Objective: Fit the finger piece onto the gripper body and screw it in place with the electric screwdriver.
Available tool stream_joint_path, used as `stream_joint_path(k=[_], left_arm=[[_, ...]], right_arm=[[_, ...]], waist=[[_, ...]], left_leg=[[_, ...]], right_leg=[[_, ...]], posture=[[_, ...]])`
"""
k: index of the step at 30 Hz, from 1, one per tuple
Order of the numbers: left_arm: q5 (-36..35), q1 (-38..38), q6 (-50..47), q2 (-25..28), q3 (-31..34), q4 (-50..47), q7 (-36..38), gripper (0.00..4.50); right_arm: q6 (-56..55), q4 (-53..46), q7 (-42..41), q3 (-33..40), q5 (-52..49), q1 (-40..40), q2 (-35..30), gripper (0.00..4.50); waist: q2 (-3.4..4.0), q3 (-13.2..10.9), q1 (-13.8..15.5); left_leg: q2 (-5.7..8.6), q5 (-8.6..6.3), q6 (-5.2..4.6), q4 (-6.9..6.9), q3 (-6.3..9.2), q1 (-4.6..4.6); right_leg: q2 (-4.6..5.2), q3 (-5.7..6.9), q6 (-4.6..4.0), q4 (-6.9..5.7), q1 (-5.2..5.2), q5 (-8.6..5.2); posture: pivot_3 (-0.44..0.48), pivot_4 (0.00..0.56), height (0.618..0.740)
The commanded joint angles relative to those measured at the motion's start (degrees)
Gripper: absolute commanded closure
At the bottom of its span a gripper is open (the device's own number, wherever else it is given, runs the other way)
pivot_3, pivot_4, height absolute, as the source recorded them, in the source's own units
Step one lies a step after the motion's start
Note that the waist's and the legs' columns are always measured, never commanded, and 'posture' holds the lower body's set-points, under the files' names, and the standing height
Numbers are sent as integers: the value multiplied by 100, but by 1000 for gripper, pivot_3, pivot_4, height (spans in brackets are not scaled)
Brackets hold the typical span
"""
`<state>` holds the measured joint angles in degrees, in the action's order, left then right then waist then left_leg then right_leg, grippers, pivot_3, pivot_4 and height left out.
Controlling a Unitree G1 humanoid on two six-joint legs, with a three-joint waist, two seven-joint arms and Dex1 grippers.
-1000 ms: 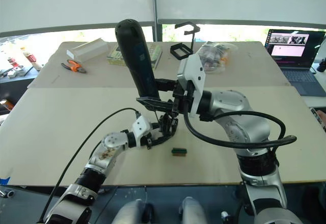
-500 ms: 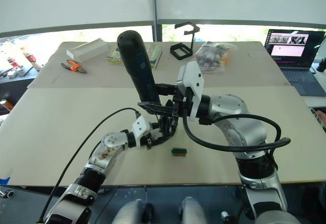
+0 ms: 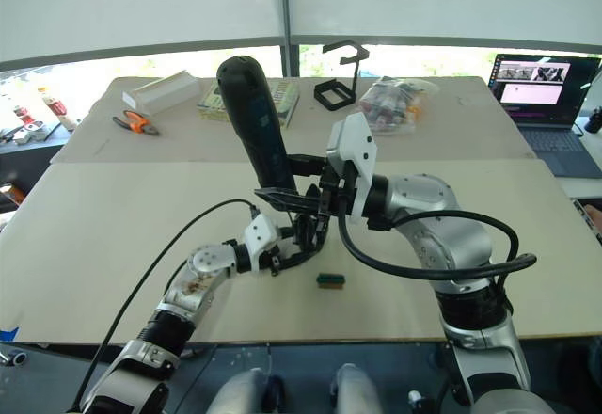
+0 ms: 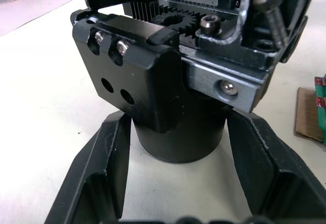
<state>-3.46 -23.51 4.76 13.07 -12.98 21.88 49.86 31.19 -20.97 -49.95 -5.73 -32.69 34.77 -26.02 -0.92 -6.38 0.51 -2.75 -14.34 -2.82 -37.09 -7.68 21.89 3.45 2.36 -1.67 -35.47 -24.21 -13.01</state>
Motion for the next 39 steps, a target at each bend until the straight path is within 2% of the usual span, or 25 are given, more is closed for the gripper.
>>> stream_joint_path(k=[1,17,28,39], left_arm=[[-58,-90,13,-20,-24,-199,29,2197],[-70,-83,-22,-22,-33,-223,37,2197],[-62,-77,13,-18,-33,-198,36,2197],[-65,-92,2,-19,-35,-207,41,2197]], right_arm=[[-204,-159,-8,128,-28,198,9,2577],[-413,-146,-214,26,168,67,-77,2577],[137,-459,24,361,-390,218,-81,2577],[94,-409,80,278,-374,229,-126,2577]], waist=[[0,0,0],[0,0,0],[0,0,1],[0,0,1]], left_leg=[[0,0,0,0,0,0],[0,0,0,0,0,2],[0,0,0,0,1,2],[0,0,0,0,1,2]], right_leg=[[0,0,0,0,0,0],[0,1,0,1,-1,0],[1,0,0,2,0,0],[1,0,0,2,0,0]], posture=[[0,150,740],[0,150,740],[0,150,740],[0,150,740]])
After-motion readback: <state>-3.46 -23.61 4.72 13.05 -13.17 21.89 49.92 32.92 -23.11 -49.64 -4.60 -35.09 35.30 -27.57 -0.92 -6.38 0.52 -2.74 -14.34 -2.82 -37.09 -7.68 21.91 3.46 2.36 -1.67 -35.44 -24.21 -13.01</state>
